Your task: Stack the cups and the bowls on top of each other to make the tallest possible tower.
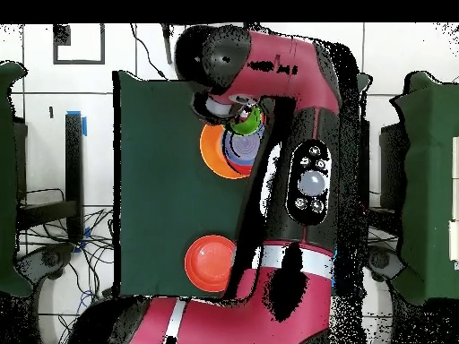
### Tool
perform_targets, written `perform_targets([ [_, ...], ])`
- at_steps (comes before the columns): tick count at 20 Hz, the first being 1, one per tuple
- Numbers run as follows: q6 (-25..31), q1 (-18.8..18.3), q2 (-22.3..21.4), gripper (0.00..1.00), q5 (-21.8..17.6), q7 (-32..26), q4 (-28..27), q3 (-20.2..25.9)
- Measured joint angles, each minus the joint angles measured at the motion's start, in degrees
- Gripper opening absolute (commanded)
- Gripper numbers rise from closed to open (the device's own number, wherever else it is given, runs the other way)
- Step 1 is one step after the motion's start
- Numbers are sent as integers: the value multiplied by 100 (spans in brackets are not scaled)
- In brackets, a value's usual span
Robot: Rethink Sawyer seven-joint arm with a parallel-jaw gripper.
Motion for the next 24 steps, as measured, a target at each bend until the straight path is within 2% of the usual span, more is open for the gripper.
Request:
perform_targets([
  [24,-240,-14,-2,0,1,0,412,-1],
])
